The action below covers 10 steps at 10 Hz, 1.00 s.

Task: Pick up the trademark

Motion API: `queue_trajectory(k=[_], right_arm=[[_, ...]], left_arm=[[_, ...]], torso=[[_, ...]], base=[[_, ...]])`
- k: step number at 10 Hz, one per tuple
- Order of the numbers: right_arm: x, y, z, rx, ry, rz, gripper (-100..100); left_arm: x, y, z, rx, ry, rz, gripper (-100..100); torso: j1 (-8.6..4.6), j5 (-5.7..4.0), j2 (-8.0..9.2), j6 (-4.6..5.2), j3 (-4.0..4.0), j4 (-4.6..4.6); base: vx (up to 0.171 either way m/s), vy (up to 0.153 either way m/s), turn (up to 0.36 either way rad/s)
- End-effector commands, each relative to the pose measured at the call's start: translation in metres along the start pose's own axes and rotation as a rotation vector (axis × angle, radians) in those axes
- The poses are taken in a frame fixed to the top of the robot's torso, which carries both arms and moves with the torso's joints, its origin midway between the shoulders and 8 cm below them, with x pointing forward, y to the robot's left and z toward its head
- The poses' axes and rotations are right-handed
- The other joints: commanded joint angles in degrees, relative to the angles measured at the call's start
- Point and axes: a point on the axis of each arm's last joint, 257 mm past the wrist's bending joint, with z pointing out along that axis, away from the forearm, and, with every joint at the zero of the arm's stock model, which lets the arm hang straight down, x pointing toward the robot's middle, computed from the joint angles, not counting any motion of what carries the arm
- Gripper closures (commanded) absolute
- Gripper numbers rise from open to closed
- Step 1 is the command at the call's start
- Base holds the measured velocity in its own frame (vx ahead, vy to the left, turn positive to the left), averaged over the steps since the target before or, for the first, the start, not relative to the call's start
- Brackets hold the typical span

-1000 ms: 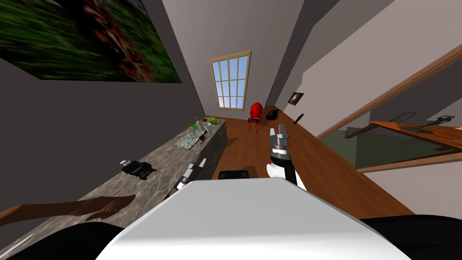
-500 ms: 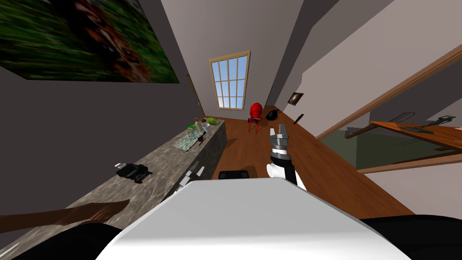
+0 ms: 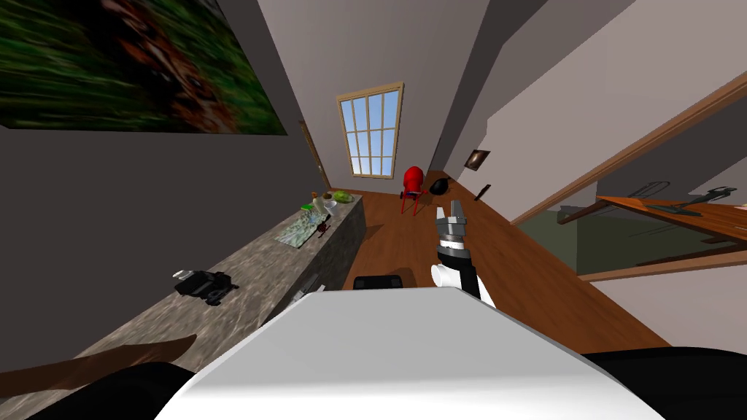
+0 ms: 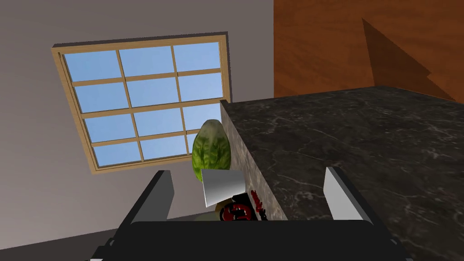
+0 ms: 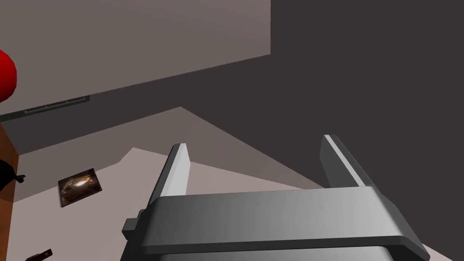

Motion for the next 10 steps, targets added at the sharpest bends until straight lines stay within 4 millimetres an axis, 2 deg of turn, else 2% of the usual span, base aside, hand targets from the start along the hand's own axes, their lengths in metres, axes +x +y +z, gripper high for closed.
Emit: queue_trajectory(k=[1,2,3,4,5,6,7,8,9,10], right_arm=[[0.0,0.0,0.0,0.0,0.0,0.0,0],[0.0,0.0,0.0,0.0,0.0,0.0,0],[0.0,0.0,0.0,0.0,0.0,0.0,0],[0.0,0.0,0.0,0.0,0.0,0.0,0],[0.0,0.0,0.0,0.0,0.0,0.0,0],[0.0,0.0,0.0,0.0,0.0,0.0,0],[0.0,0.0,0.0,0.0,0.0,0.0,0],[0.0,0.0,0.0,0.0,0.0,0.0,0],[0.0,0.0,0.0,0.0,0.0,0.0,0],[0.0,0.0,0.0,0.0,0.0,0.0,0]], left_arm=[[0.0,0.005,-0.01,-0.034,0.018,0.005,-100],[-0.003,0.018,-0.026,-0.08,0.013,-0.006,-100],[-0.003,0.019,-0.027,-0.09,0.03,0.005,-100],[-0.008,0.03,-0.043,-0.134,0.027,-0.002,-100],[-0.008,0.031,-0.044,-0.143,0.042,0.007,-100],[-0.014,0.041,-0.059,-0.186,0.042,0.006,-100],[-0.014,0.041,-0.059,-0.191,0.052,0.012,-100],[-0.021,0.049,-0.074,-0.229,0.048,0.012,-100],[-0.021,0.049,-0.074,-0.236,0.061,0.02,-100],[-0.029,0.055,-0.088,-0.272,0.061,0.026,-100]], torso=[[0.0,0.0,0.0,0.0,0.0,0.0],[-0.01,-0.01,0.03,0.0,0.01,0.0],[0.0,0.0,-0.01,0.01,-0.01,0.0],[-0.02,-0.01,0.0,0.0,-0.01,0.0],[0.02,0.0,-0.07,0.01,-0.04,-0.02],[0.0,0.0,-0.05,0.0,-0.03,-0.01],[-0.04,-0.01,-0.07,0.0,-0.04,-0.02],[-0.03,-0.01,-0.06,0.0,-0.04,-0.02],[0.0,0.0,-0.15,0.01,-0.09,-0.03],[0.02,0.0,-0.09,0.0,-0.06,-0.03]], base=[[0.057,-0.016,-0.009],[0.07,-0.014,-0.025],[0.067,-0.016,-0.012],[0.09,-0.008,-0.018],[0.076,-0.012,-0.015],[0.086,-0.026,-0.029],[0.081,-0.017,-0.008],[0.11,-0.013,-0.031],[0.085,-0.005,-0.014],[0.101,-0.003,-0.033]])
